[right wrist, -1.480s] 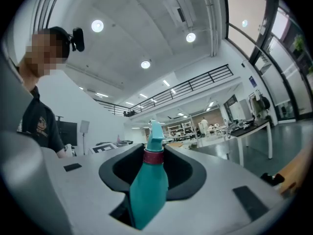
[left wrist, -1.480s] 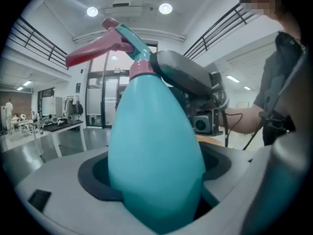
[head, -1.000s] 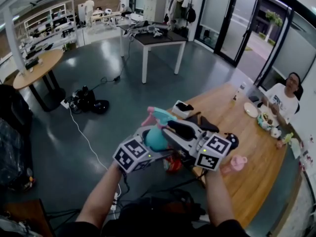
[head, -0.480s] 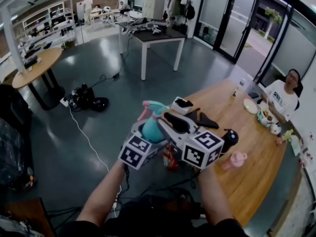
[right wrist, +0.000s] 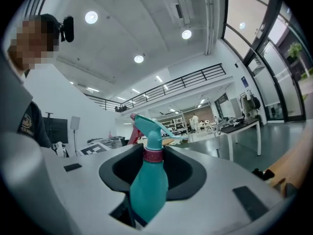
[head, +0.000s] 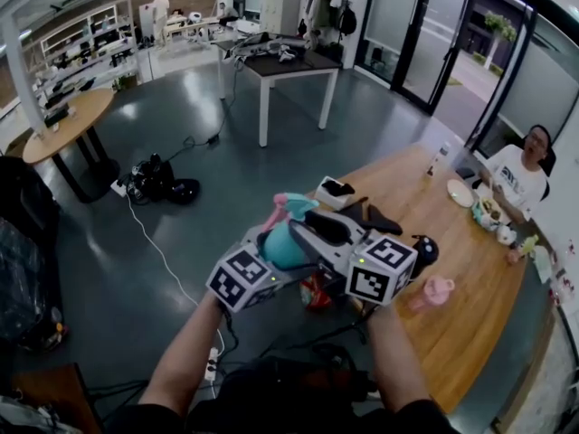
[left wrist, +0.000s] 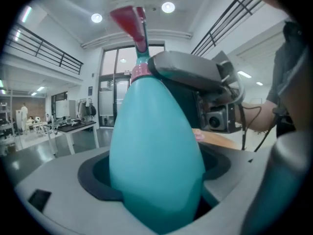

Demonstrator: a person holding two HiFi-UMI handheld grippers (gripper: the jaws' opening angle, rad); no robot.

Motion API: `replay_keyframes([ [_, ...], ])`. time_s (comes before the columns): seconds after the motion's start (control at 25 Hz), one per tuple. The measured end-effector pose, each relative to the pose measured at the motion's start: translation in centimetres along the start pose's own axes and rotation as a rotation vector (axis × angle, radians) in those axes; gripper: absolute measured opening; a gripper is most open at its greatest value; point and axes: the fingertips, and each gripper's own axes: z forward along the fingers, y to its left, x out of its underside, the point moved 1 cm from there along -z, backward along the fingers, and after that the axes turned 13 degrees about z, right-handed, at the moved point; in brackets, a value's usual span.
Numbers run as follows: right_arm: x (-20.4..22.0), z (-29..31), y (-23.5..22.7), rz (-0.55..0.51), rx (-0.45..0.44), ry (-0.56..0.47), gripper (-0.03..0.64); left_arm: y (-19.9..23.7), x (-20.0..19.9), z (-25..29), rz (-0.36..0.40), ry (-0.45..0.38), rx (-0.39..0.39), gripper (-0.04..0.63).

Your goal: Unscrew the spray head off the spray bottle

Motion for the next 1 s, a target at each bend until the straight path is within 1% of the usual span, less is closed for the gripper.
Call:
replay_keyframes([
  [0.2,0.1,-1.5,1.3,-0.020,-0.168,0.005,0.137,-2.2,-1.5,-1.2,0.005,-0.099,0.181,0.453],
  [0.32,0.1,-2.4,1.8,-0.013,-0.271,0.007,0.135,-3.4,-2.2,-1.9,0.010,-0.143,0.263,0.453],
  [0.44,-0.1,-2.9,2.0,0.001,-0.340,0.007,0.135,-3.8,-2.8,-2.3,0.008,-0.175,0.303,0.453],
  [0.6,0.0,-3.4,2.2,0.025,-0.404,0.013,0.135,-4.4,-3.1,-2.9,-0.016,-0.220,0.349,0.451],
  [0.68,0.1,-3.3,1.8,0.026,-0.389,0.003,0.136,-4.1,-2.9,-2.6,-0.015,-0.206,0.314,0.449],
  [0.8,-0.1,-2.7,0.8,0.017,-0.279,-0.017,0.144,-2.6,-2.3,-1.7,-0.009,-0.144,0.211,0.449],
  [0.92,-0.3,-2.2,0.1,0.021,-0.189,-0.025,0.149,-1.2,-1.8,-1.4,-0.026,-0.109,0.123,0.448],
  [1.0,-0.4,-2.1,-0.4,0.028,-0.130,-0.041,0.149,-0.2,-1.3,-1.1,-0.027,-0.081,0.049,0.448],
])
